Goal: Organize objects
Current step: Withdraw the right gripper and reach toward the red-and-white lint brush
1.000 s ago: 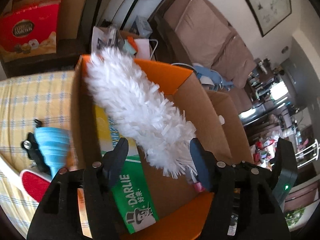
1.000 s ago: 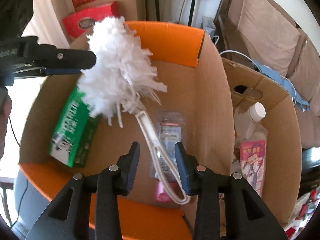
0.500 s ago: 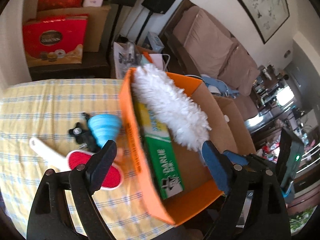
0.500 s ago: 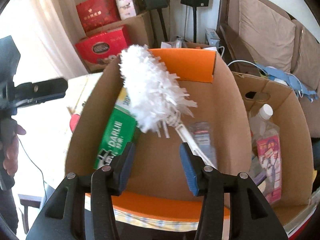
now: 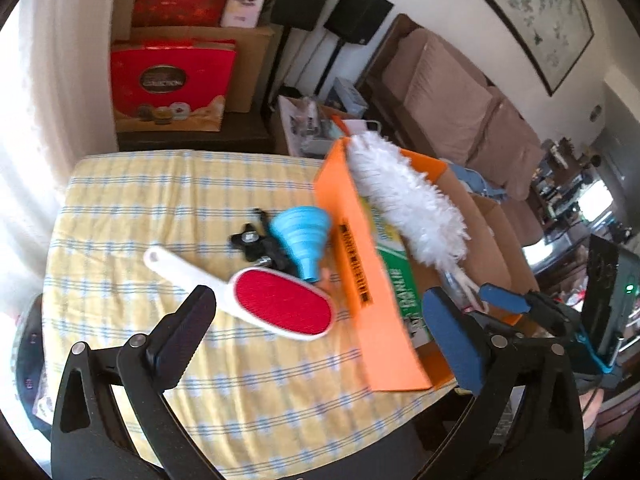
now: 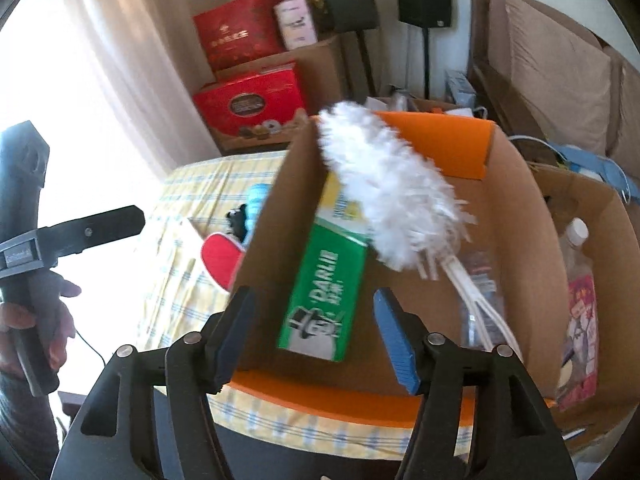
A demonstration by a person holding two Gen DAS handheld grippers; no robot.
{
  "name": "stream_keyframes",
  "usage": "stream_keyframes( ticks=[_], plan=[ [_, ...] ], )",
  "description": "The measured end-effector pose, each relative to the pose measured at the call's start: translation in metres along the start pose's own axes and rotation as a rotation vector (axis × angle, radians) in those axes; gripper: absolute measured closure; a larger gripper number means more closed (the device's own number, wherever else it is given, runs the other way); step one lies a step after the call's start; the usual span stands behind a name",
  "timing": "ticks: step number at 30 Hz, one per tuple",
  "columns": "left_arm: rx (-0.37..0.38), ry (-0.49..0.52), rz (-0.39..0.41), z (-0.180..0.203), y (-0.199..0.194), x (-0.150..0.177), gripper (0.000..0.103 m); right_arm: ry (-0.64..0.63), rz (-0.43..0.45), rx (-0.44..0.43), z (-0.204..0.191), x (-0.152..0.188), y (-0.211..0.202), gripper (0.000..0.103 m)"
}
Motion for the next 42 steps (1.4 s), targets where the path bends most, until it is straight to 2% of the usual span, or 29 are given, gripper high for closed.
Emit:
stream_keyframes(
  ticks=[2,9,20,35,42],
  plan=[
    [-0.020,-0.005,0.002,-0.014,-0.005,0.003,0.000,-0.018,-0.002,-0.010,-0.012,-0.001,0.004,0.032],
    [-0.072,-0.030,0.005,-0.054,-0.016,0.014,0.000,-0.071,-0.019,-0.040,-0.048,-0.001,0.021,0.031],
    [-0.104,-0.095,-0.004,-0.105,-0.023,0.030,0.000,-0.174,-0.082,-0.059,-0.105,-0.004,0.068,0.031],
    [-0.134,-0.164,-0.052,-0.157,-0.005,0.050,0.000,-0.339,-0.265,0.041,-0.127,-0.002,0.149,0.031],
    [-0.127,-0.190,-0.070,-0.170,0.004,0.056,0.000,-0.435,-0.308,0.087,-0.129,-0.001,0.170,0.031]
  ],
)
Point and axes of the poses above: each gripper's, at about its wrist camera, not at the fingertips, and y roughly the way its jaws point, z to its right, x to its underside, the point moved 10 cm from there along y, roughly the way its jaws point, and after that the axes turned 3 degrees about z, right-handed, at the moved point
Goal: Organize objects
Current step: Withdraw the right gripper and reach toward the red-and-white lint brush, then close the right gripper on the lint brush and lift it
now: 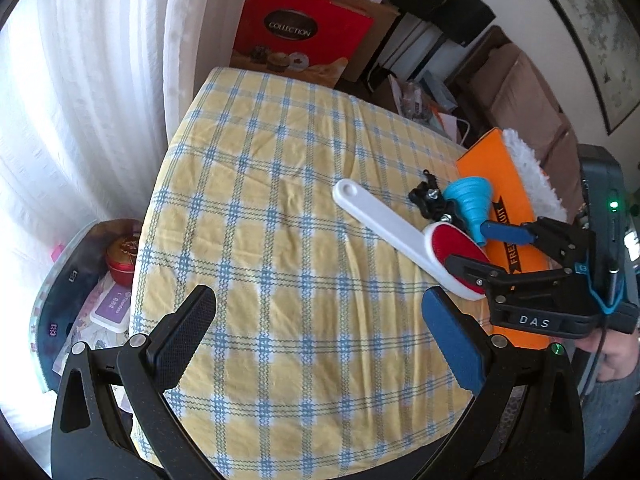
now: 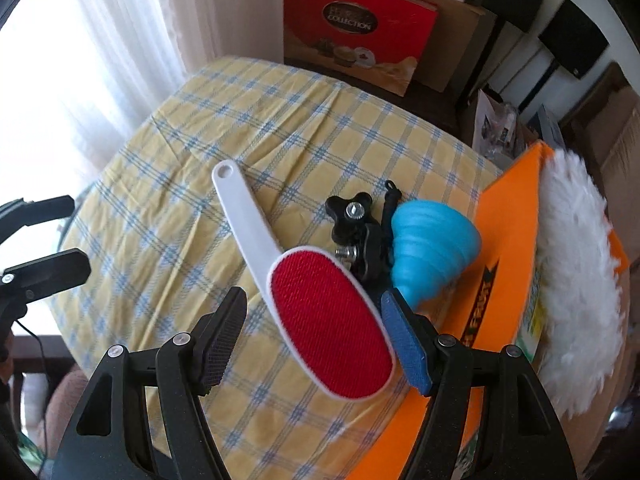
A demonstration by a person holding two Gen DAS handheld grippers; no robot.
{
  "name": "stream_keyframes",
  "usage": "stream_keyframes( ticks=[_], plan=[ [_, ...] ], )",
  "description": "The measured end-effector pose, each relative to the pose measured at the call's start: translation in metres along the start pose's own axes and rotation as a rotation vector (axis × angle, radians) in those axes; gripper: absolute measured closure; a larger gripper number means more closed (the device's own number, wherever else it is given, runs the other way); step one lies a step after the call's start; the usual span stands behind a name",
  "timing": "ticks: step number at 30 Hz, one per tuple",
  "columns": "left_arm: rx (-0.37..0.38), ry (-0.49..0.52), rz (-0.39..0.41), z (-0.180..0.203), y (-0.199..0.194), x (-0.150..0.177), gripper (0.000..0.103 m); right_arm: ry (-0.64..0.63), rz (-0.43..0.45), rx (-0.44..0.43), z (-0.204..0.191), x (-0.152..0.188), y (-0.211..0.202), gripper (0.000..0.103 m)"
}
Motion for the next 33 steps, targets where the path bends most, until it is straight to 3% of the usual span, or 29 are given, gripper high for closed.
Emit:
stream_keyframes(
  ticks=[10,15,18,22,33],
  plan=[
    [0.033,-0.031,-0.019,-0.005,0.012,0.007,0.000,-0.083,-0.106,0.017,-0.003,0.009,0.030,0.031],
    [0.075,-0.052,-0.030,0.002,0.017,0.011,0.000,-0.070,-0.109,0.014,-0.003,0.012,0.032,0.034],
    [0.110,-0.073,-0.037,0.008,0.018,0.014,0.000,-0.020,-0.112,-0.016,-0.004,0.016,0.028,0.039],
    [0.154,-0.094,-0.047,0.017,0.020,0.018,0.000,0.049,-0.109,-0.132,-0.019,0.024,0.020,0.040],
    [0.237,-0.158,-0.087,0.034,0.031,0.034,0.001,0.110,-0.049,-0.206,-0.048,0.045,0.006,0.040]
  ],
)
Point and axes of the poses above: each gripper's, at about its wrist camera, not at the fingertips, and y roughly the way its jaws point, z to its right, x to its underside, the point moved 10 cm from there along y, roughly the way its jaws point, and after that the axes turned 3 degrees about z, right-handed, at the moved point
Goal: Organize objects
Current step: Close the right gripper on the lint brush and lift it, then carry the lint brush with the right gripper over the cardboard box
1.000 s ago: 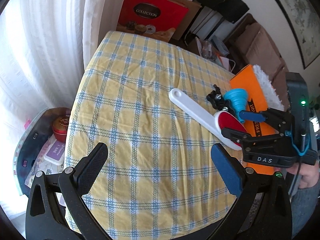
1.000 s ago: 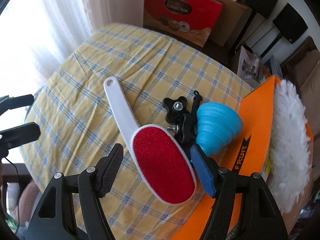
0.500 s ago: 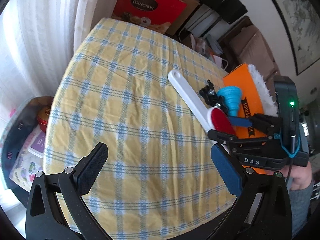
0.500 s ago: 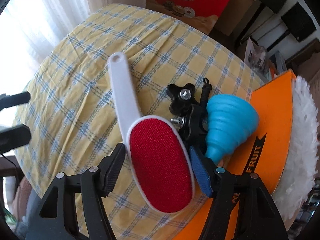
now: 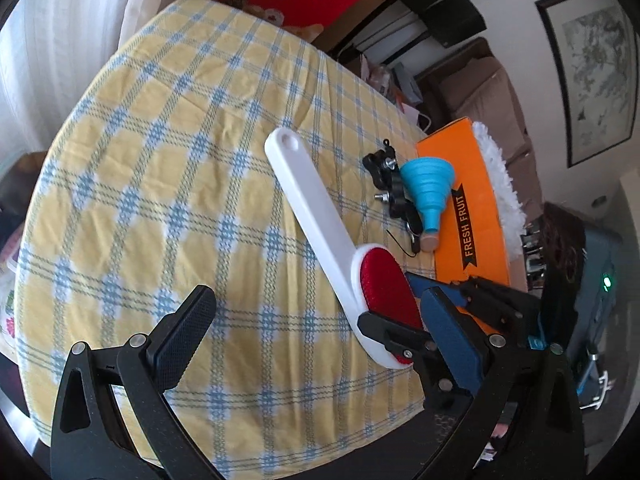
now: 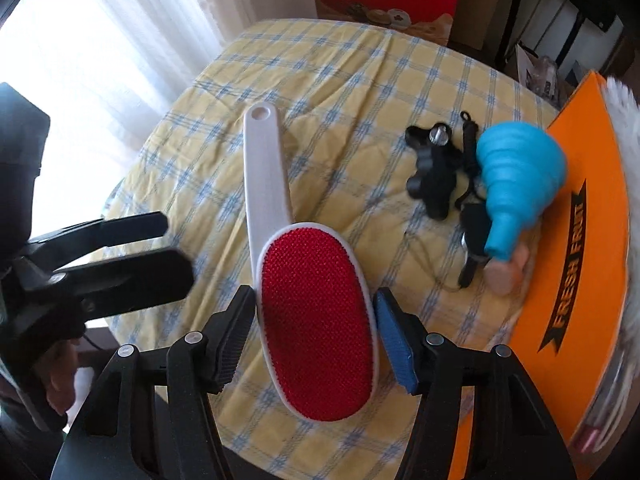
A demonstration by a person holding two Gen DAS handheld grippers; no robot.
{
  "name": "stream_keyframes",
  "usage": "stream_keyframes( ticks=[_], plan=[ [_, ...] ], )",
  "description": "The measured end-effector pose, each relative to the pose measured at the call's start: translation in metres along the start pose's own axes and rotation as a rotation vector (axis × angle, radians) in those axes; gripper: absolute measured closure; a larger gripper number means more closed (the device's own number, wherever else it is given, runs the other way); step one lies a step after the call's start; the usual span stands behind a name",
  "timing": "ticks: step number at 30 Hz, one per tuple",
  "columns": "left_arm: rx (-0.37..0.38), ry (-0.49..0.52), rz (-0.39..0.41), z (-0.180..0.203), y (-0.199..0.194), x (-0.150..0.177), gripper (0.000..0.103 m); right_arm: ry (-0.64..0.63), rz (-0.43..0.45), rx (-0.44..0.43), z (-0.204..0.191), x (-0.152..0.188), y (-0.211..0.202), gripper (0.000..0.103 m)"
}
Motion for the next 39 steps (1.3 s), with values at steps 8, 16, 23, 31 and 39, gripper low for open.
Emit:
stream_keyframes(
  ticks=[8,16,23,31,39],
  plan=[
    [0.002,0.006,-0.003,0.010,0.007,0.006,0.001,0.030,0.038,0.017,0.003,0.021,-0.008,0.038],
    [0.011,0.037,-0.035,0.028,0.019,0.021,0.009,0.087,0.085,-0.007,0.005,0.029,-0.008,0.042],
    [0.021,0.051,-0.053,0.041,0.022,0.027,0.020,0.194,0.102,-0.081,0.008,0.031,-0.023,0.043],
    [0.053,0.058,-0.078,0.058,0.027,0.035,0.043,0.206,0.133,-0.125,0.000,0.030,-0.036,0.043],
    [0.060,0.069,-0.056,0.068,0.023,0.033,0.051,0.188,0.173,-0.092,0.002,0.033,-0.047,0.043]
  ],
)
Point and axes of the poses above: each gripper's, at about its wrist camera, not at the fingertips, and y roughly the way its jaws point, z to its right, x to its underside, the point moved 10 cm from there along y, roughly the way its jaws point, and after that the axes turned 3 degrees about z, right-handed, at the moved point
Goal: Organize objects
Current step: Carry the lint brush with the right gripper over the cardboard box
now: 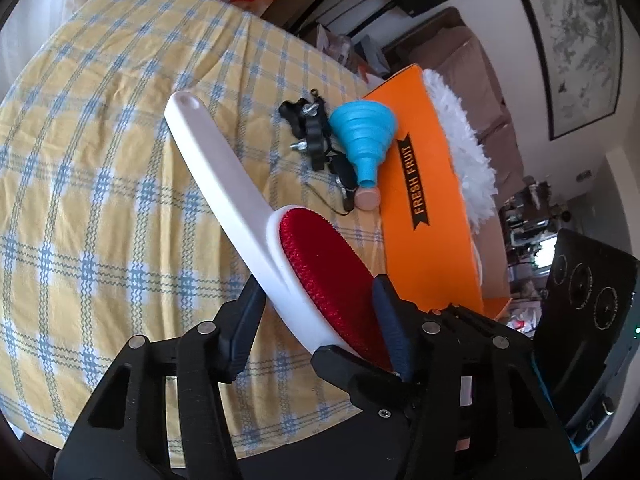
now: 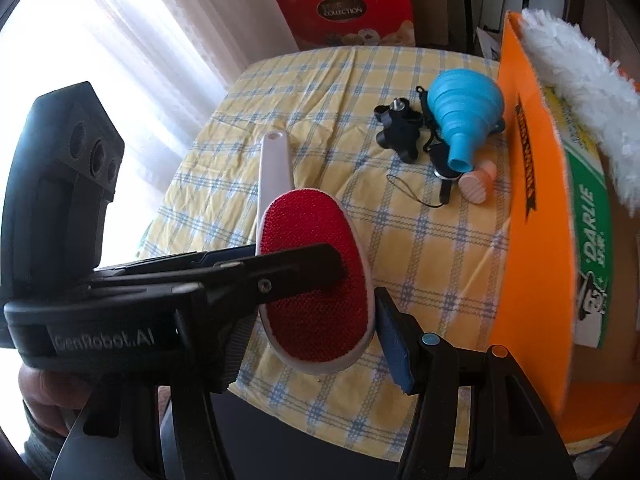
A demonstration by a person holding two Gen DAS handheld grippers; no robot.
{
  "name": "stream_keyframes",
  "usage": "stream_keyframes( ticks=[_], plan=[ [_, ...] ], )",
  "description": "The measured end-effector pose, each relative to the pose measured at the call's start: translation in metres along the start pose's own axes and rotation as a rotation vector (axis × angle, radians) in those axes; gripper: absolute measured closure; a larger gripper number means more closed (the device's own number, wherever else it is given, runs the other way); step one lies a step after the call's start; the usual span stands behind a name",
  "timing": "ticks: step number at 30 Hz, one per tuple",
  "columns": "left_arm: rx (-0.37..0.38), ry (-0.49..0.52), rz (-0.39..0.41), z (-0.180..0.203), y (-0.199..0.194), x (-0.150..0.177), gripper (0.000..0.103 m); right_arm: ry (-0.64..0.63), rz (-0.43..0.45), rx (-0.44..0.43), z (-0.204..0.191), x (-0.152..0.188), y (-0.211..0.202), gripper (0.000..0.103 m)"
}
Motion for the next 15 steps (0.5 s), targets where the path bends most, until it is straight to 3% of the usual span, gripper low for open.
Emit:
stream_keyframes(
  ticks=[15],
  plan=[
    [0.033,0.118,0.055,0.067,-0.019,-0.023,0.052,0.015,0.120,0.033,0.015,-0.025,-0.060,0.044]
  ],
)
Point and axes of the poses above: each gripper's, at about its wrist camera, not at the fingertips, and y roughly the way its jaws point, z to its right, x to its underside, the point moved 10 cm from there along y, roughly the way its jaws point, and after that the axes turned 3 degrees about z, right-handed, at the moved point
